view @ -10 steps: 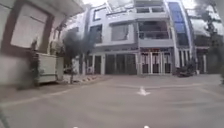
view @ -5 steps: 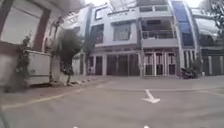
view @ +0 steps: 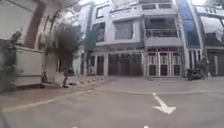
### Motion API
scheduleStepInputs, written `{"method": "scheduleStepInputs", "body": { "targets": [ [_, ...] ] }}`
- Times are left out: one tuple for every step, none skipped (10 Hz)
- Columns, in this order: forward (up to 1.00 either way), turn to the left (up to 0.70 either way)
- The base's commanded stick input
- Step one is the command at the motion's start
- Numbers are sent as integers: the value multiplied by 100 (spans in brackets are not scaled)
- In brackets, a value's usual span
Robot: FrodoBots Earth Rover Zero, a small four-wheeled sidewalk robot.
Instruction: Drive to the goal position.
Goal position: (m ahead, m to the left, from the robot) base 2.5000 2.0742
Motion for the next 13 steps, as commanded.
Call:
{"method": "scheduleStepInputs", "body": {
  "targets": [
    [100,5],
    [100,5],
    [100,5],
    [100,5],
    [100,5],
    [100,5],
    [100,5],
    [100,13],
    [100,23],
    [100,33],
    [100,43],
    [100,41],
    [100,10]
  ]
}}
